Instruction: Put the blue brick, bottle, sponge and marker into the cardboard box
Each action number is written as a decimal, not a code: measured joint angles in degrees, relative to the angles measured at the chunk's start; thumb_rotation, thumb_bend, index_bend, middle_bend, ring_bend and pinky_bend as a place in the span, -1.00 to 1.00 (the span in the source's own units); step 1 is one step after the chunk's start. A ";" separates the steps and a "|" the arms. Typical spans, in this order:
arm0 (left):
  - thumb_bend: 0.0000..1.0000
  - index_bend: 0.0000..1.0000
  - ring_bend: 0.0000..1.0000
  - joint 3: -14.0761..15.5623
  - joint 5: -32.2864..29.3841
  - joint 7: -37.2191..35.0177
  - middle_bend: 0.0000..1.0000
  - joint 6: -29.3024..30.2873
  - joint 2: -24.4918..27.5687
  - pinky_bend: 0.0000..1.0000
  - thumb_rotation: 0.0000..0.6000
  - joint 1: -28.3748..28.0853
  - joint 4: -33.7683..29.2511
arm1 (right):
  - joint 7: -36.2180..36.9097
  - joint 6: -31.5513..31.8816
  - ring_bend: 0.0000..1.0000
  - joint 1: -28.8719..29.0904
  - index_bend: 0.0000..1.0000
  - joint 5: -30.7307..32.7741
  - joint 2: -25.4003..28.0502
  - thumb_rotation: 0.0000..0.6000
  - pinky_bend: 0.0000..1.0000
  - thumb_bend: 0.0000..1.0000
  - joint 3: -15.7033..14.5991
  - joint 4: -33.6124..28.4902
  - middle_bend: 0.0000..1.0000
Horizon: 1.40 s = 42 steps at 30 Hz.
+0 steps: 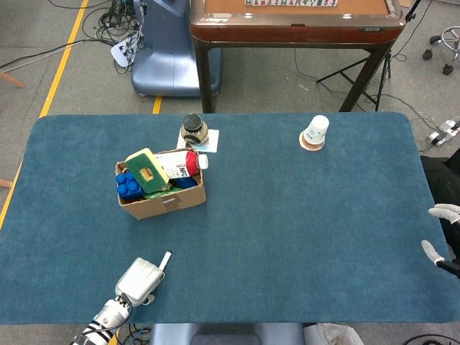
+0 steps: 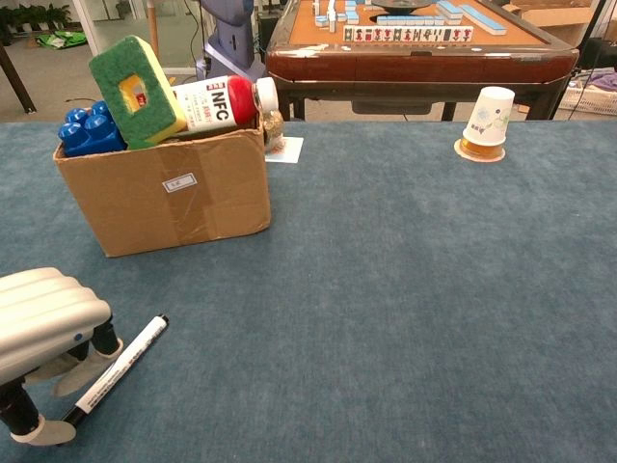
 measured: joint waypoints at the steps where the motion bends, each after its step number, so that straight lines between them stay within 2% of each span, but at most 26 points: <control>1: -0.93 0.63 0.68 0.03 -0.01 0.00 1.00 -0.14 -0.12 0.85 1.00 -0.03 0.15 | -0.04 -0.07 -0.42 0.02 -0.35 -0.01 0.00 1.00 -0.18 -0.53 -0.02 -0.03 -0.39; 22: -0.93 0.63 0.68 -0.19 -2.44 0.19 1.00 -0.70 -1.57 0.85 1.00 -0.19 4.04 | 0.15 -0.05 -0.42 0.03 -0.35 -0.08 0.04 1.00 -0.18 -0.53 0.02 0.04 -0.39; 42: -0.93 0.63 0.68 -1.99 -0.31 1.35 1.00 2.23 -2.75 0.85 1.00 0.03 13.08 | 0.09 -0.03 -0.42 0.01 -0.35 -0.12 0.09 1.00 -0.18 -0.53 0.02 -0.07 -0.39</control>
